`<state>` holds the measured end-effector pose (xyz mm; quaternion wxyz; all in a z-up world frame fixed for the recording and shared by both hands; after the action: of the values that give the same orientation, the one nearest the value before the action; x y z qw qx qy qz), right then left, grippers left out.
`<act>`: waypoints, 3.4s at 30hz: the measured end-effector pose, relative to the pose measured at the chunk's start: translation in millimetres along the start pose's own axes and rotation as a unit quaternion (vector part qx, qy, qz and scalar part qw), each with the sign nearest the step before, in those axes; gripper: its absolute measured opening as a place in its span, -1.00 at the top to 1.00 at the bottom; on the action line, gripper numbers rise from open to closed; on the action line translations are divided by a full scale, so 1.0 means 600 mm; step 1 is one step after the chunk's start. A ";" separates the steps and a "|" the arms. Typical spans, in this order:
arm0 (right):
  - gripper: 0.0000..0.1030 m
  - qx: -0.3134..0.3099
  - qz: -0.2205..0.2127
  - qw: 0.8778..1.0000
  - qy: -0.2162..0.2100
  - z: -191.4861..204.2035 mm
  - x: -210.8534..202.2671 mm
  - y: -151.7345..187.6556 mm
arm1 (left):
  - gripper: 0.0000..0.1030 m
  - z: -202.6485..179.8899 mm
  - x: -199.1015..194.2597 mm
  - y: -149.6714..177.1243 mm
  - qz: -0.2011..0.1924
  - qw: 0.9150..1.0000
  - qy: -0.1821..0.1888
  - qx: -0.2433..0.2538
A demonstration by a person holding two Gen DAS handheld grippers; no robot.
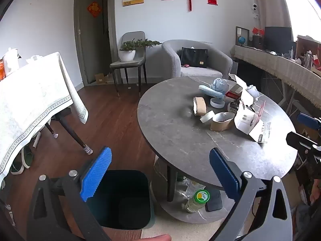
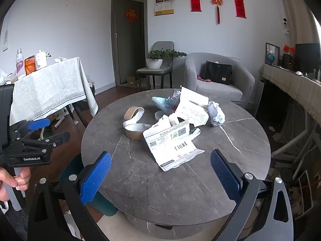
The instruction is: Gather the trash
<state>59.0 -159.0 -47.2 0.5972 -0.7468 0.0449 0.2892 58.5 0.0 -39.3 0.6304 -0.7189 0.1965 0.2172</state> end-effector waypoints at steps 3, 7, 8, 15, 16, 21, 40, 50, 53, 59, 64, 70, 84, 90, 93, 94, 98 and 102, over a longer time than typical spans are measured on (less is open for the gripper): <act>-0.95 0.004 -0.002 1.000 -0.003 0.000 -0.001 0.000 | -0.93 0.000 0.000 0.000 -0.002 1.000 0.001 0.000; -0.95 0.004 -0.003 1.000 -0.004 -0.001 -0.002 -0.001 | -0.93 0.000 0.001 0.000 -0.001 1.000 0.001 0.001; -0.95 0.004 -0.003 1.000 -0.004 -0.001 -0.001 -0.002 | -0.93 0.000 0.002 0.000 -0.001 1.000 0.001 0.001; -0.95 0.005 -0.005 1.000 -0.003 -0.001 -0.002 -0.002 | -0.93 0.000 -0.001 -0.001 -0.003 1.000 0.000 0.001; -0.95 0.005 -0.005 1.000 -0.004 -0.001 -0.002 -0.002 | -0.93 0.000 -0.001 -0.001 -0.003 1.000 0.000 0.001; -0.95 0.005 -0.005 1.000 -0.004 -0.002 -0.002 -0.003 | -0.93 0.001 0.001 0.002 -0.002 1.000 0.000 0.001; -0.95 0.006 -0.005 1.000 -0.003 -0.003 -0.002 -0.003 | -0.93 0.001 0.002 0.003 0.000 1.000 -0.001 0.001; -0.95 0.006 -0.005 1.000 -0.003 -0.003 -0.001 -0.002 | -0.93 0.001 0.002 0.002 0.001 1.000 -0.001 0.001; -0.95 0.006 -0.005 1.000 -0.004 -0.004 0.000 0.000 | -0.93 0.001 0.002 0.003 0.001 1.000 -0.001 0.000; -0.95 0.006 -0.005 1.000 -0.004 -0.001 -0.001 -0.003 | -0.93 0.001 0.002 0.002 0.001 1.000 -0.001 0.000; -0.95 0.006 -0.005 1.000 -0.004 -0.002 -0.002 -0.002 | -0.93 0.001 0.002 0.002 0.000 1.000 -0.001 0.001; -0.95 0.006 -0.005 1.000 -0.004 -0.001 -0.002 -0.003 | -0.93 0.001 0.002 0.002 0.001 1.000 -0.001 0.000; -0.95 0.006 -0.005 1.000 -0.004 -0.003 -0.002 -0.004 | -0.93 0.003 0.008 0.011 0.004 1.000 0.000 0.001; -0.95 0.006 -0.004 1.000 -0.004 0.001 0.001 0.000 | -0.92 -0.011 0.012 0.016 0.007 1.000 -0.003 0.004; -0.95 0.002 -0.002 1.000 -0.002 -0.002 0.003 0.002 | -0.92 -0.009 0.015 0.017 0.014 1.000 -0.003 0.001; -0.95 0.002 -0.002 1.000 -0.003 -0.001 0.003 0.002 | -0.91 -0.007 0.015 0.017 0.016 1.000 -0.002 0.001; -0.95 0.001 -0.002 1.000 -0.005 0.001 0.003 0.002 | -0.90 -0.005 0.018 0.018 0.022 1.000 0.002 0.001; -0.95 0.001 -0.004 1.000 -0.009 0.002 0.004 -0.002 | -0.89 -0.003 0.017 0.015 0.022 1.000 0.006 -0.002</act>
<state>61.0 -156.8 -47.6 0.5993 -0.7439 0.0370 0.2935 61.8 -2.9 -52.4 0.6228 -0.7172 0.2155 0.2266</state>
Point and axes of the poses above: each gripper's, at about its wrist camera, not at the fingertips, and x roughly the way its jaws point, z to its left, y to its underside, the point moved 7 cm from there along x, roughly the way its jaws point, and after that the axes turned 10 degrees about -x, right-handed, at the moved point
